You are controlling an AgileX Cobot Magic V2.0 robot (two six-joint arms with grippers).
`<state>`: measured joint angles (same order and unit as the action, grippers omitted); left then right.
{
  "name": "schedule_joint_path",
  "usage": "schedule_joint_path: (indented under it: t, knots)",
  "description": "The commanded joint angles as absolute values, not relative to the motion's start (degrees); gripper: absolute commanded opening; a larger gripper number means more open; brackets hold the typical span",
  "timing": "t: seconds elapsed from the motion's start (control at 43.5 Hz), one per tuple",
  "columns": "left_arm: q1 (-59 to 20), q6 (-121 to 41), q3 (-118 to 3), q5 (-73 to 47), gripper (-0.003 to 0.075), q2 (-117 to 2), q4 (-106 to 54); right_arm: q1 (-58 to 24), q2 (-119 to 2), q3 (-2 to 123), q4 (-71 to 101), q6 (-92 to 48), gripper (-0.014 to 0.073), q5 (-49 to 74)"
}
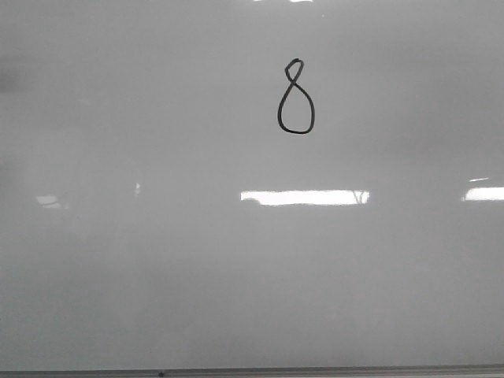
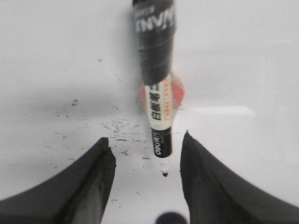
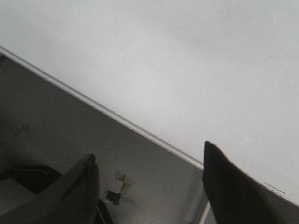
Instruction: Write number 8 on whiteboard
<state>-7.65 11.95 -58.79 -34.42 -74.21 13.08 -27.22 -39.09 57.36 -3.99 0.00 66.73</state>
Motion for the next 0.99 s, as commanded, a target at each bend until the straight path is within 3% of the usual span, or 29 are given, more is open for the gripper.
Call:
schedule_joint_path:
  t: [0.0, 0.437, 0.736, 0.805, 0.966]
  knots:
    - [-12.19, 11.07, -60.49, -33.51, 0.0335, -66.95, 13.21, -26.84, -36.66, 58.83, -6.8, 2.75, 0.05, 63.99]
    - [-37.78, 10.46, -60.49, -42.34, 0.0335, -53.44, 13.21, -26.84, -29.64, 53.39, -6.85, 0.66, 0.05, 63.6]
    - [-41.8, 10.46, -60.49, -42.32, 0.0335, -53.89, 13.21, -26.84, -29.64, 52.84, -6.85, 0.66, 0.0497, 63.51]
    - [-41.69, 10.46, -60.49, -42.32, 0.0331, -53.89, 13.21, -26.84, -29.64, 52.84, -6.85, 0.66, 0.0447, 63.51]
    - [-41.69, 10.46, -60.49, -42.32, 0.0258, -53.89, 13.21, -26.84, -29.64, 52.84, -6.85, 0.66, 0.0181, 63.56]
